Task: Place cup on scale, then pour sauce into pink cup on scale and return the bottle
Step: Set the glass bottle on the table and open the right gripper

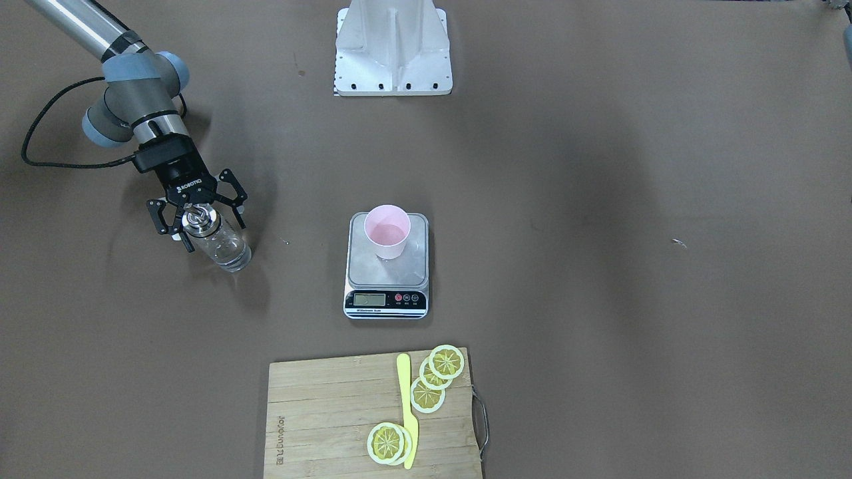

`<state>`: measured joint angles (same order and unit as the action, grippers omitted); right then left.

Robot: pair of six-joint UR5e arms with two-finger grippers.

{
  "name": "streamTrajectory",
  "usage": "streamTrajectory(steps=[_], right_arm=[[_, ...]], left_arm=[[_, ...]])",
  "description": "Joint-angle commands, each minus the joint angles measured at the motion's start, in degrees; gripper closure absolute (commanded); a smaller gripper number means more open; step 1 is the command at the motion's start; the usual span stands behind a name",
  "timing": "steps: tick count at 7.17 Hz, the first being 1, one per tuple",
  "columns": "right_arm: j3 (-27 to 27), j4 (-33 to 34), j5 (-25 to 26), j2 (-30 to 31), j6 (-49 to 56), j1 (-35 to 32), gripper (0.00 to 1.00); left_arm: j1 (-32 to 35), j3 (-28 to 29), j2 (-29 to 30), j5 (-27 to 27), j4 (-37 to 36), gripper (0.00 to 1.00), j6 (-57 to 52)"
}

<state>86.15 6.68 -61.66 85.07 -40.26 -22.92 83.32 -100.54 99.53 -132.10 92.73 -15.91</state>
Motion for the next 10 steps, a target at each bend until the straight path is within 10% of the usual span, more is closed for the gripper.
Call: streamTrajectory(steps=[1,10], right_arm=[[0.07,-0.09,0.05,0.10,0.00,1.38,0.00],[5.69,-5.01,-0.03,10.19,0.00,3.23,0.00]], left_arm=[[0.09,0.08,-0.03,0.00,0.00,0.03,0.00],[0.00,0.17,0.14,0.00,-0.09,0.03,0.00]])
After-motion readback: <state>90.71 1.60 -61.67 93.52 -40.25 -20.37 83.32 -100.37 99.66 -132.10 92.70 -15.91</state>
